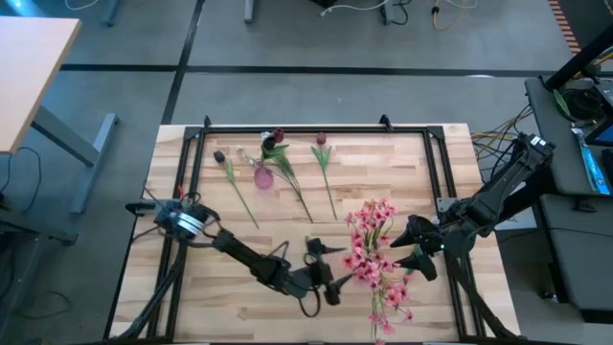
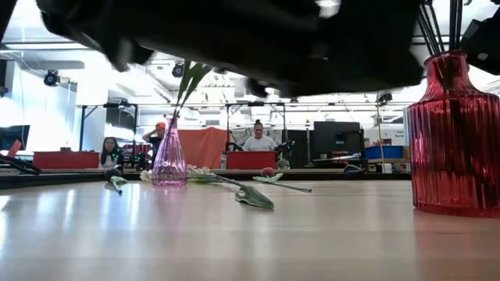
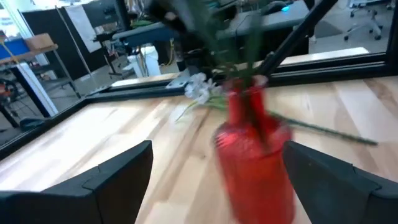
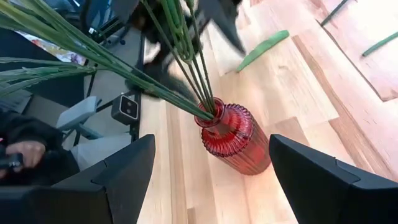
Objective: Sort flowers into vase by color
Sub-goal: Put the top white flowers into the red vase
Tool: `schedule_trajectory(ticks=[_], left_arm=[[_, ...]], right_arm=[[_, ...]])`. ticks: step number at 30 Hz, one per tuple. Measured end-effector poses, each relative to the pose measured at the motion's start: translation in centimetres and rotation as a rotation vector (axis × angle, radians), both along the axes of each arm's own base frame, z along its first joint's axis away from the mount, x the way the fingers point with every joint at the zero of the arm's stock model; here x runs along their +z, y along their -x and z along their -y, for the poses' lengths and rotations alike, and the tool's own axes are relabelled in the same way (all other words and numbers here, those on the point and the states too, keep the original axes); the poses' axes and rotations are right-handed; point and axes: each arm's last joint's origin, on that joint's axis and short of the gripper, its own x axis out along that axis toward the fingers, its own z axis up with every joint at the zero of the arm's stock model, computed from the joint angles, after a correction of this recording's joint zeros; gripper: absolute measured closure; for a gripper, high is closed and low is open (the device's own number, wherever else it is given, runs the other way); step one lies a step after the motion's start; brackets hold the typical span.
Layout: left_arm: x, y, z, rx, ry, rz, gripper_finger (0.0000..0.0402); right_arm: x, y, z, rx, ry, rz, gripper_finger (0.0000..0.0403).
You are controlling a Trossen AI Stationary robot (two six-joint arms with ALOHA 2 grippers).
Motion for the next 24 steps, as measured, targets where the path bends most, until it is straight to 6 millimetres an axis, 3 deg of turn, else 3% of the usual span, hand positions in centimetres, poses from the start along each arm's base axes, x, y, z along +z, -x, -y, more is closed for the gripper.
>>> schedule_trajectory(ticks=[6,14,19,24], left_arm=[[3.3,5.1,-0.8,-0.032,0.067,-0.022,0.0062],[9.1,11.7,-1.6,-0.042,0.343,-0.076,0.0064],[11.0,15.5,-3.1,0.085,0.502,-0.202,0.0064],[11.0,18.9,-5.5,0.343,0.674,-0.275,0.0064]], right_arm=[[-0.2,0.1,0.1,-0.022,-0.016,-0.023,0.0097],[-1.1,0.8,0.5,-0.085,-0.124,-0.201,0.0102],[-2.0,1.5,1.1,-0.161,-0.14,-0.352,0.0112],[-2.5,2.0,1.4,-0.213,-0.165,-0.449,0.0121]])
